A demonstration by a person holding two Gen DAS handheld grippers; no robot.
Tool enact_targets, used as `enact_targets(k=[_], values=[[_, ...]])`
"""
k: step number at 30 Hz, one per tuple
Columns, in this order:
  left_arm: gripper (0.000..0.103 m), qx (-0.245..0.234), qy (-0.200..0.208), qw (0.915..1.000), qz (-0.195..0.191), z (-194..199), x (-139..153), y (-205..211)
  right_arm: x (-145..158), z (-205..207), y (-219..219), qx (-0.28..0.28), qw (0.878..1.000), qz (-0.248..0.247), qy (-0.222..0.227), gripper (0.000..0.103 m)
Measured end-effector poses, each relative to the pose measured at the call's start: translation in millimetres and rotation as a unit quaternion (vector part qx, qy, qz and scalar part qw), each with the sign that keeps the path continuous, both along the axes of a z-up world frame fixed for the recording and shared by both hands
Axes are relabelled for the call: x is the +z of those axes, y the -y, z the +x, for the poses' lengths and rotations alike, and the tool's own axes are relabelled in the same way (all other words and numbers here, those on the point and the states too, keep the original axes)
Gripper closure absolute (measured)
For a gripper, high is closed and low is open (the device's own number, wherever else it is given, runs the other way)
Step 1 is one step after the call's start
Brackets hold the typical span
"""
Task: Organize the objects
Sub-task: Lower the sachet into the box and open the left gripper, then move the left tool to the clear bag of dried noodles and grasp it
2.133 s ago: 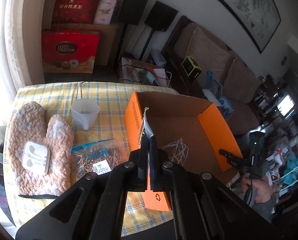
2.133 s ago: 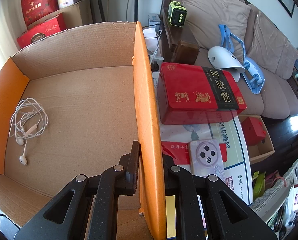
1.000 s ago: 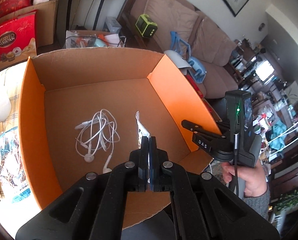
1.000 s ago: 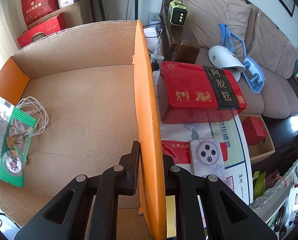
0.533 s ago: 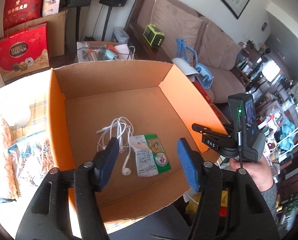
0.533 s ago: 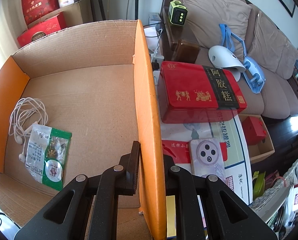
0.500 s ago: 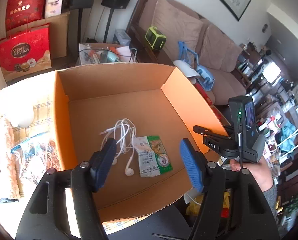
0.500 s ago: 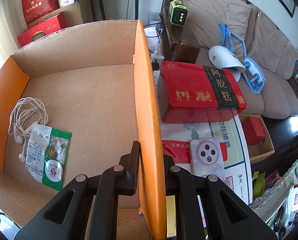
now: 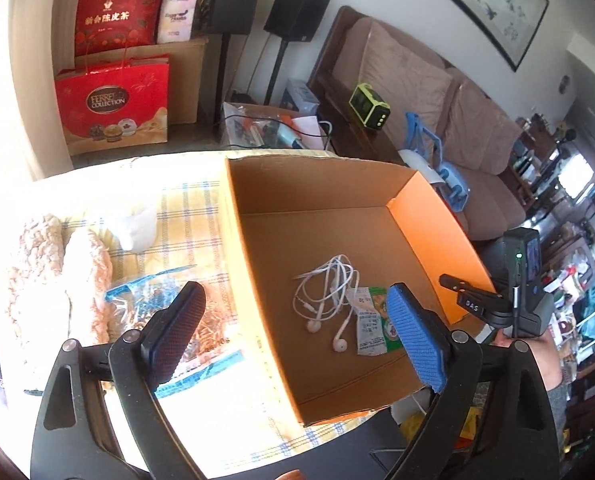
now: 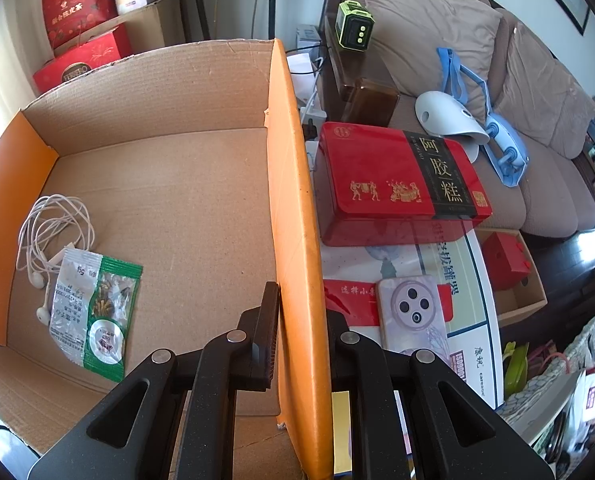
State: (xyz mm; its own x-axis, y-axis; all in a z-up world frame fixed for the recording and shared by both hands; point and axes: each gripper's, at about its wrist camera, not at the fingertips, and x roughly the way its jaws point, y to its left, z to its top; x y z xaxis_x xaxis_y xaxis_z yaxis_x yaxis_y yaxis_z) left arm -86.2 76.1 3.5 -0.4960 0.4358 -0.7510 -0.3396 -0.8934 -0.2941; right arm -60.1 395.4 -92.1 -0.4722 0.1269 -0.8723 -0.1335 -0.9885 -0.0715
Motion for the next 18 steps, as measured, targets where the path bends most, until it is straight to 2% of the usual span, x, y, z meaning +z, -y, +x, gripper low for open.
enact_targets(k=[4,9,14,18], values=[[0.004,0.025,-0.016,0.9995,-0.010,0.9,1.9,14.3,0.0,0.3,0.3,0.001,1.000,0.002,0.001,0.090],[0.000,0.055,-0.047,0.9955,-0.061,0.6,3.0,28.6,-0.2,0.5,0.6,0.001,1.000,0.002,0.001,0.090],[0.000,0.075,-0.030,0.9938,-0.076,-5.6,-8.7,48.8,-0.1,0.5,0.5,0.001,1.000,0.001,0.001,0.090],[0.000,0.090,-0.004,0.9925,-0.083,-10.9,-29.1,64.7,0.2,1.2,0.3,0.001,1.000,0.000,0.000,0.090]])
